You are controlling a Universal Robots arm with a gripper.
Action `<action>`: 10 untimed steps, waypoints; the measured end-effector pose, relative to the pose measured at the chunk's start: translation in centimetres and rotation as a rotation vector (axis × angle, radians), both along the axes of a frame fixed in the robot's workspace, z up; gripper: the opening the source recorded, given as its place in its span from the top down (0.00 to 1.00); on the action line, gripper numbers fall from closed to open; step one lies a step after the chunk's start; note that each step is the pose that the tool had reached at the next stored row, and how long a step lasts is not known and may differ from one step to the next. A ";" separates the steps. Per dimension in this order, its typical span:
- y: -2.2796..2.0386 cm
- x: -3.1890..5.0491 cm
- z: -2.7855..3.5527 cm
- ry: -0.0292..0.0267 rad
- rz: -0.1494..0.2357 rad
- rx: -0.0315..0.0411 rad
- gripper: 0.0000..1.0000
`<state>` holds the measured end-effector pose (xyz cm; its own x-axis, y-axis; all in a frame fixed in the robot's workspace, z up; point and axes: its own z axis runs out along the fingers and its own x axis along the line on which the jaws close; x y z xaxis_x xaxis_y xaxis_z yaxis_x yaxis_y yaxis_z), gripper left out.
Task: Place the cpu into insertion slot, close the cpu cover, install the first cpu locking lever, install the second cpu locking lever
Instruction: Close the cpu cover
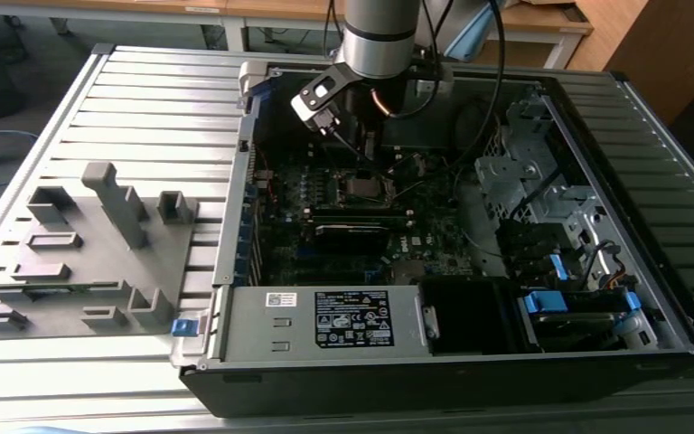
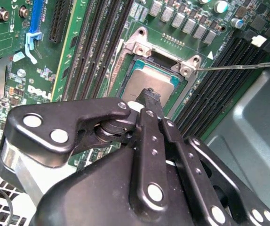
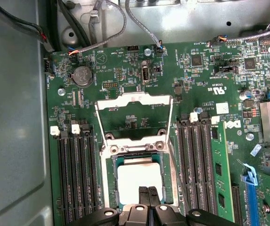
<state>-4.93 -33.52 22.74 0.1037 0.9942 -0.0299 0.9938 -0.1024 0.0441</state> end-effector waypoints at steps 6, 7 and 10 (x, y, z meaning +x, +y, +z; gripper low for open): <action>0.00 0.02 0.00 0.0000 0.000 0.0000 0.89; 0.00 0.02 0.00 0.0001 0.000 0.0000 0.89; 0.00 0.03 0.07 0.0003 0.000 -0.0004 0.89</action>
<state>-4.90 -33.52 22.82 0.1037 0.9941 -0.0303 0.9938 -0.1023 0.0439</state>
